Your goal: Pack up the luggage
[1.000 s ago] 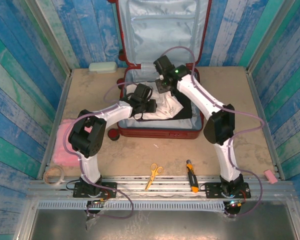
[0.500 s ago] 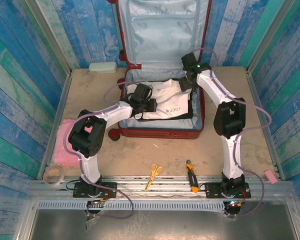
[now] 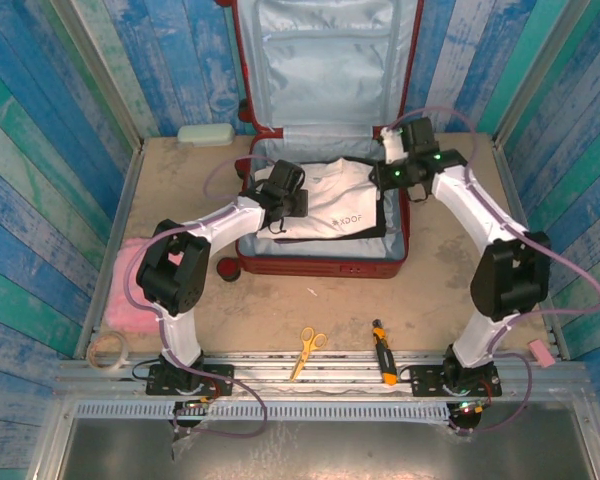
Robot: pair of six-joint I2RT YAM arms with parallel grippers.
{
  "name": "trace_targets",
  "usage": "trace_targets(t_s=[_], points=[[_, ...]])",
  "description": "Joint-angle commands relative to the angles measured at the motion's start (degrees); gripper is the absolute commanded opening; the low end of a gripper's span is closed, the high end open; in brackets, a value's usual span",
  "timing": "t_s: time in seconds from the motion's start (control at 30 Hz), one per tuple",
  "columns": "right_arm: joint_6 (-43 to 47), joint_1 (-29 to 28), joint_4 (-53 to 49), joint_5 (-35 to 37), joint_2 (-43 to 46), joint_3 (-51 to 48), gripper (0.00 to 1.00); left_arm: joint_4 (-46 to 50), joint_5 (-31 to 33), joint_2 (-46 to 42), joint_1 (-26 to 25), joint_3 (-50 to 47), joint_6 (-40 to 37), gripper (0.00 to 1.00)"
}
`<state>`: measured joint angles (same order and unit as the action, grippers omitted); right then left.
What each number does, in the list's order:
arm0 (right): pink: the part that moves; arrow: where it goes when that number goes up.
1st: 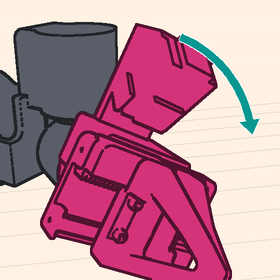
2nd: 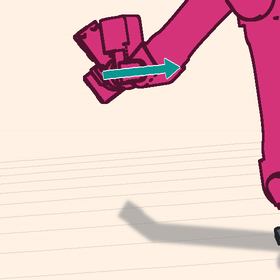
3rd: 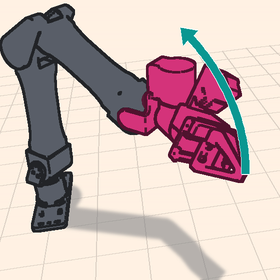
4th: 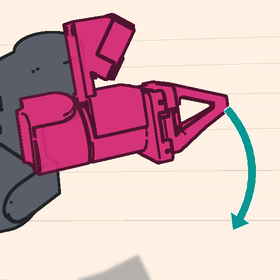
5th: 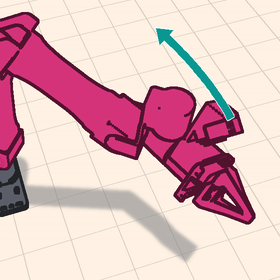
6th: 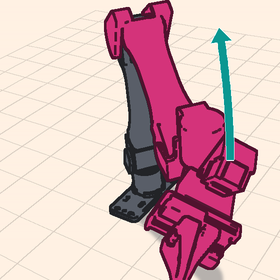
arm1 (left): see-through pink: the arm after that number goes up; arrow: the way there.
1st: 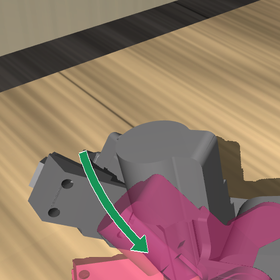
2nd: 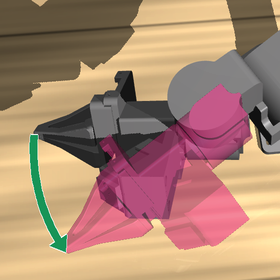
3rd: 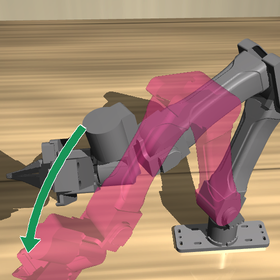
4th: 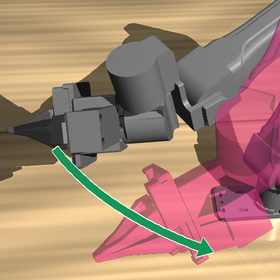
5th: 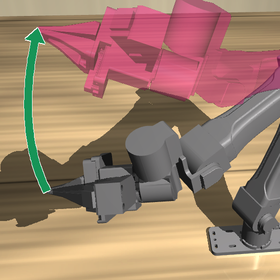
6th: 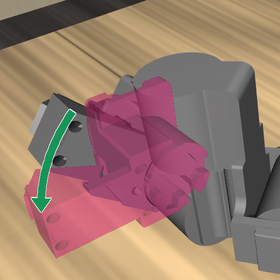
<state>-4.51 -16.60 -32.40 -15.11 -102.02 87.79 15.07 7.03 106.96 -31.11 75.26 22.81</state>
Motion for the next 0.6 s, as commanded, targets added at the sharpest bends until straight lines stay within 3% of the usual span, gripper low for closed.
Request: trace_targets(t_s=[0.0,0.2,0.3,0.4,0.57], points=[[-2.2,-1.5,1.6,-5.8,-5.7,-0.7,0.22,-0.5,2.4,-5.9,0.3,-0.7,2.5,0.56],[-5.1,-2.6,-6.1,9.3,-12.0,-1.8,0.11,-3.3,0.1,-6.6,2.6,-4.9,7.2,0.61],[-5.9,-2.6,-6.6,13.5,-11.6,-4.9,0.13,-5.8,-0.3,-8.1,3.8,-6.9,7.7,0.65],[-5.5,-2.8,-6.0,14.3,-10.9,-6.1,0.23,-5.4,2.5,-10.4,4.8,-6.8,6.8,0.76],[-3.2,-3.3,-5.2,12.9,-8.1,-3.2,0.61,3.8,16.9,-17.9,7.1,-4.4,6.1,0.91]])
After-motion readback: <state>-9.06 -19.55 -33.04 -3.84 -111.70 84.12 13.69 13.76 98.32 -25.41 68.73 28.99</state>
